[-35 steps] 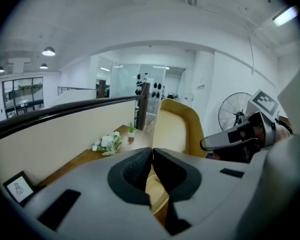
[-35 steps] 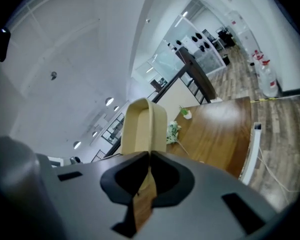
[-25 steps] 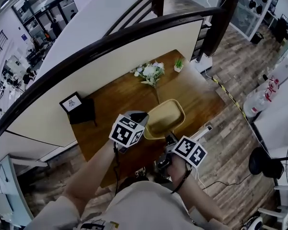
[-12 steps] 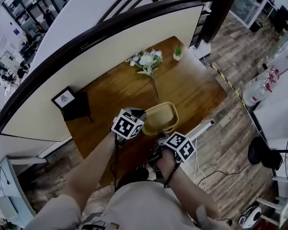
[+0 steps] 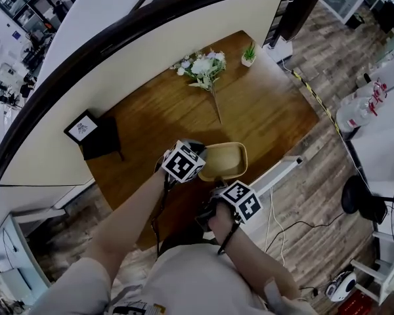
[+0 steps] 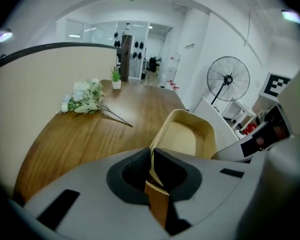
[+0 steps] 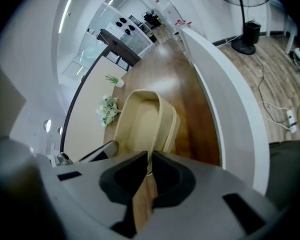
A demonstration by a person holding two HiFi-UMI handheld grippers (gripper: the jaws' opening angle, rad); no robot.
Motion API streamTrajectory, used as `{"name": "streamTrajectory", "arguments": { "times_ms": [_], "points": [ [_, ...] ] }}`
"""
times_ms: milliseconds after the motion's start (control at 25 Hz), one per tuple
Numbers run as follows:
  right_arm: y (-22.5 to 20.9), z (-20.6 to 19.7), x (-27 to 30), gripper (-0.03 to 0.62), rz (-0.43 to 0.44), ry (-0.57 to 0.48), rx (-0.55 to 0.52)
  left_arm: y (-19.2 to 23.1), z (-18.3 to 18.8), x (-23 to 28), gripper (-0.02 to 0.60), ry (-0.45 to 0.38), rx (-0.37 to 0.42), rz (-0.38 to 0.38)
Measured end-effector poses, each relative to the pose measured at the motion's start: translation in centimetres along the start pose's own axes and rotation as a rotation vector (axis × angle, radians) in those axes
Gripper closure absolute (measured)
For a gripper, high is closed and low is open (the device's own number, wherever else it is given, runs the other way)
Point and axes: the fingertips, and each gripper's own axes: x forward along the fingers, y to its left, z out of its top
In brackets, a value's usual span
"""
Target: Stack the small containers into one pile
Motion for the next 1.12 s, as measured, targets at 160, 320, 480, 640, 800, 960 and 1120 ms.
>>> {"name": "streamTrajectory", "arguments": {
  "times_ms": [160,320,480,640,800,960,1120],
  "points": [
    [-0.8,-0.4,1.0,0.566,-0.021,0.016,0.018,0.3,-0.2,1.3,0.558,0.01,0.008,0.004],
    [-1.4,-0.6,2.0,0.568,-0.031,0.035,0.047,0.6,-0.8,1.9,0.549,0.019,-0.015,0.018],
    [-1.1,-0.4,1.6,0.541,-0.047,0.044,-0.03,0.6,-0.9,2.0,0.548,0.022,-0.016,0.02],
    [-1.0,1.4,-0.2,0.426,-0.087,-0.017,-0.184,0.6,-1.3,1.6,0.555,0.058,0.035,0.008],
    [-1.2,4.7,-1.7,0.437,-0.112,-0.103,-0.21,0.6,-1.7,1.3,0.558,0.091,0.084,-0.008],
    [-1.2,7.9,-1.2,0.439,-0.139,-0.135,-0.323,0.7,-1.7,1.3,0.558,0.078,0.08,0.005],
    [-1.2,9.4,0.3,0.453,-0.152,-0.11,-0.391,1.2,-1.8,1.5,0.542,0.067,0.053,0.049]
  ]
}}
